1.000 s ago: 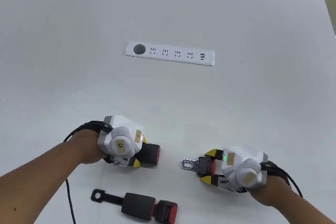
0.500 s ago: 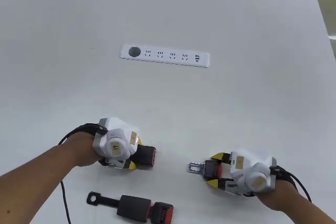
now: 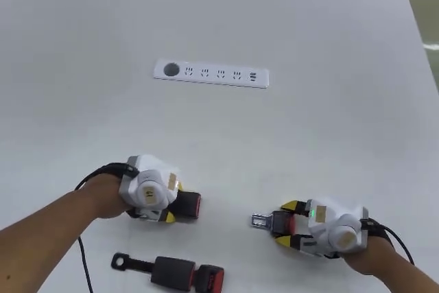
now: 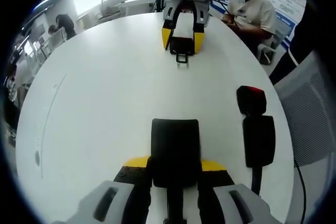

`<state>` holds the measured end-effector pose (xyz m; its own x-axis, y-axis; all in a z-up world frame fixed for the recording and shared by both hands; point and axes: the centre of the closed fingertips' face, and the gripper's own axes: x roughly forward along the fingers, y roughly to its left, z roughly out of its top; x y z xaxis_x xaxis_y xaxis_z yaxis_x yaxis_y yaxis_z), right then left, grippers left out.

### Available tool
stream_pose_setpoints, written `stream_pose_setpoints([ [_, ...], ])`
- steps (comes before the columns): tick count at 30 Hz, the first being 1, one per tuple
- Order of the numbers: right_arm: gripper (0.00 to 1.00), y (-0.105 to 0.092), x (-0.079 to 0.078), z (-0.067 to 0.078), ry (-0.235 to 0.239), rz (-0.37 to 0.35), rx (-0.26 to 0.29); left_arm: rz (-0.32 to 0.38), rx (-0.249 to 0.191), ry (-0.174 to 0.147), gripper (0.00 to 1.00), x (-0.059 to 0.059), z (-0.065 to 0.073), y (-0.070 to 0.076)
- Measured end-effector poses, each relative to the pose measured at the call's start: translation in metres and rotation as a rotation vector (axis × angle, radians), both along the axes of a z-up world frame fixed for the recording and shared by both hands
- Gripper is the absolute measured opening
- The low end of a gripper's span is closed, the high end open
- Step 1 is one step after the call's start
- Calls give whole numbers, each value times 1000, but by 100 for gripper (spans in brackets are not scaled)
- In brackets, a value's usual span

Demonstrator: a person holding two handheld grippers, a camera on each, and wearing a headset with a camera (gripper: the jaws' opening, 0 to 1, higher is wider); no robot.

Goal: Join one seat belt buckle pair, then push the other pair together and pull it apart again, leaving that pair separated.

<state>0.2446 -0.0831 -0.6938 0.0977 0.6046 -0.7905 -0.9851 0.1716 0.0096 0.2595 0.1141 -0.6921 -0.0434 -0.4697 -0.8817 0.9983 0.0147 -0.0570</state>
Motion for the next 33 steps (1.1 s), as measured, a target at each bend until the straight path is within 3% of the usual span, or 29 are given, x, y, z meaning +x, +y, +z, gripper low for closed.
stream_pose_setpoints([
  [13,36,-5,1,1,-4,-7,-2,35,2,21,34,0,1,-2],
  [15,35,-5,1,2,-4,-20,-1,90,-19,54,37,-1,1,-3],
  [18,37,-7,3,2,-1,-88,-3,192,-64,130,48,-6,6,-7],
  [19,40,-6,1,4,5,-97,-1,210,-64,125,51,-4,6,-6],
  [20,43,-4,-1,5,22,-118,7,230,-57,96,55,0,6,-3],
  [22,49,-2,-3,8,23,-133,16,254,-64,89,64,2,8,-2],
  [25,56,-3,-1,14,0,-217,40,332,-140,93,70,5,22,-7],
  [33,65,-10,16,36,-80,-457,138,450,-220,54,87,10,46,-12],
])
